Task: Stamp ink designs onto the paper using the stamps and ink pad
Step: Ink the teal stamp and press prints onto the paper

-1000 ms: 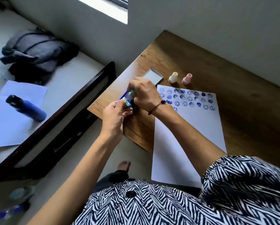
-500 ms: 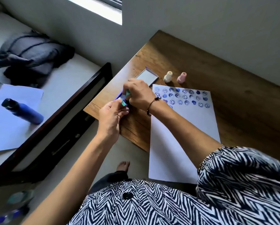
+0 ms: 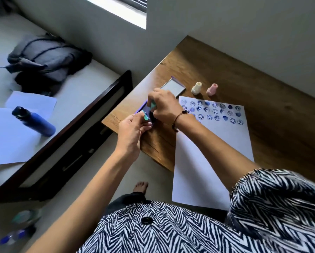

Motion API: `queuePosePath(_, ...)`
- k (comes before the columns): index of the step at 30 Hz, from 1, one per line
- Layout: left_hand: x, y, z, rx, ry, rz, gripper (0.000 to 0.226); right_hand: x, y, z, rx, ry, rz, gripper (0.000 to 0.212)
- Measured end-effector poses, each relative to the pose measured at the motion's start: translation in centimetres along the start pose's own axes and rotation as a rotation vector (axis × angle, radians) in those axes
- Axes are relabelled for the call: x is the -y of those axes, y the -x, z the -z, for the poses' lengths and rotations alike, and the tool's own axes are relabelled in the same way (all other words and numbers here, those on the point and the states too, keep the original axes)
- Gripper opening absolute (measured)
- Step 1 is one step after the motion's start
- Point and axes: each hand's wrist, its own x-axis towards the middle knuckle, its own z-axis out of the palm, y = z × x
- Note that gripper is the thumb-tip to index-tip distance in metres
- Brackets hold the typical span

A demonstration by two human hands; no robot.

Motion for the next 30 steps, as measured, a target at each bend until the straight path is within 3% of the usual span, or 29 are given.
queuePosePath(4, -0.2, -0.1, 0.1, 0.001, -0.006, -0.004, 0.022, -0.2, -0.1, 0.0, -0.087, -0.07, 0.002, 0.024)
queuePosePath(9, -0.3, 0.2, -0.3, 0.016, -0.031, -0.001, 0.021, -0.6, 0.2, 0.8, -0.061, -0.163, -0.057, 0.025)
queuePosePath(15, 0.5, 0.9, -1.2, 0.193, -0.173, -0.14, 0.018, -3.3, 4.6, 2.6, -0.536, -1.113, -0.472, 0.015)
queuePosePath(17, 1.0, 1.5, -2.4, 0.323, -0.307, -0.214, 0.014, -5.5, 7.3, 3.0, -0.594, -1.485, -0.591, 0.018)
queuePosePath(19, 1.7, 2.3, -3.9, 0.447, -0.526, -0.288, 0.009, -7.5, 10.1, 3.1, -0.635, -1.666, -0.688, 0.023)
queuePosePath(23, 3.2, 3.3, -6.9, 0.561, -0.894, -0.574, 0.017, -9.4, 13.2, 2.6, -0.72, -1.546, -0.806, 0.024)
queuePosePath(27, 4.6, 3.3, -8.1, 0.624, -1.169, -0.705, 0.022, -9.6, 12.8, 2.6, -0.653, -0.942, -0.712, 0.021)
queuePosePath(30, 4.7, 2.8, -8.0, 0.609, -1.187, -0.736, 0.021, -9.4, 11.8, 2.6, -0.541, -0.411, -0.571, 0.011)
